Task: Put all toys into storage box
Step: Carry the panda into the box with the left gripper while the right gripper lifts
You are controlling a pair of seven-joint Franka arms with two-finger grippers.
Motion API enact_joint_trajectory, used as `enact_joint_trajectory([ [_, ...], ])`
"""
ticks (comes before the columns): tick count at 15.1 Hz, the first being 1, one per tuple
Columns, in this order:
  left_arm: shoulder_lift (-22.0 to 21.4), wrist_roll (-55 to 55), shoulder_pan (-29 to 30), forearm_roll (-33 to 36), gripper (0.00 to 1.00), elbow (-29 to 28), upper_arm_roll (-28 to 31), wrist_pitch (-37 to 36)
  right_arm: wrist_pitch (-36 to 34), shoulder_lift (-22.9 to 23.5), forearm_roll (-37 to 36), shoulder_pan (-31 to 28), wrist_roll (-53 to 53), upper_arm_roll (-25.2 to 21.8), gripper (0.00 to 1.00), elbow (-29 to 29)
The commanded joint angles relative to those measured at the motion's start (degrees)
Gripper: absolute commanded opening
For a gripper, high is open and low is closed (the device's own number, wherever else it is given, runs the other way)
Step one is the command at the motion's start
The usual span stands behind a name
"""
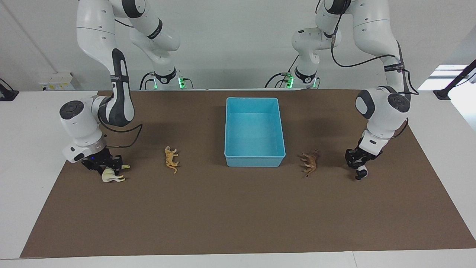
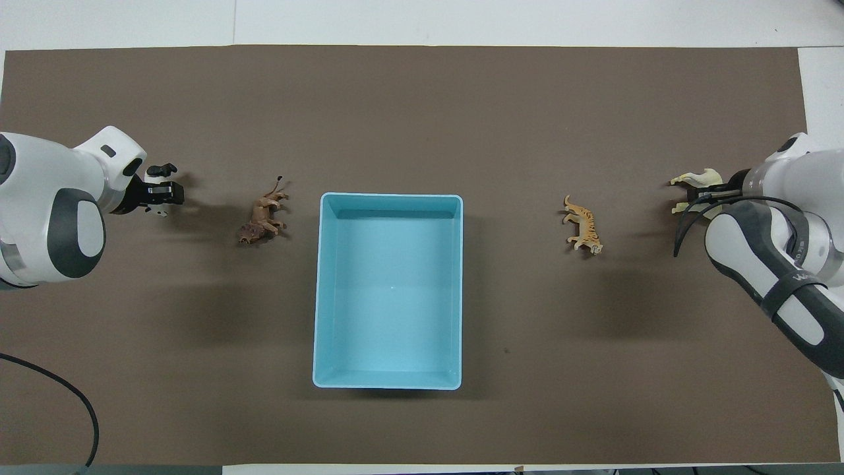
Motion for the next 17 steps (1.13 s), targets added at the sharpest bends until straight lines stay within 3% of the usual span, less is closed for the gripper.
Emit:
enact_joint_trajectory([
  [1, -6.9, -10.4, -5.9, 0.4, 0.00, 1.1, 0.3, -10.4, 0.6, -0.3, -0.3, -0.2, -0.2, 0.5, 0.00, -0.8],
  [5, -14.9, -35.8, -22.1, 0.3, 0.00, 1.1, 0.1, -19.3, -5.8, -2.5, -0.4, 1.4, -0.6, 0.5, 0.00, 2.7],
  [8, -16.4, -53.8, -35.6, 0.3, 0.00, -0.6, 0.1, -18.5, -15.0, -6.5, -0.5, 2.1, -0.6, 0.7, 0.00, 6.9],
  [10, -17.6, -56.9, -39.4, 0.3, 0.00, -3.8, 0.1, -17.0, -21.8, -9.7, -0.5, 3.1, -0.5, 0.8, 0.00, 9.7],
  [12, -17.3, -59.1, -42.4, 0.3, 0.04, -7.7, 0.1, -10.8, -29.5, -12.3, -0.4, 4.2, -0.4, 0.9, 0.00, 13.1],
  [13, -17.0, -60.4, -42.9, 0.3, 0.30, -8.5, 0.1, -9.1, -32.0, -13.6, -0.4, 4.7, -0.4, 0.9, 0.00, 14.1],
  [14, -17.0, -60.5, -42.8, 0.3, 0.72, -8.3, 0.1, -9.2, -33.7, -14.8, -0.4, 5.0, -0.4, 1.0, 0.00, 14.6],
  [15, -16.9, -60.4, -42.8, 0.3, 1.00, -8.1, 0.2, -9.6, -35.4, -16.1, -0.4, 5.1, -0.3, 1.1, 0.00, 14.9],
  [17, -17.1, -59.9, -42.3, 0.4, 1.00, -7.3, 0.3, -10.7, -38.3, -18.9, -0.2, 7.2, 0.2, 1.1, 0.00, 15.0],
])
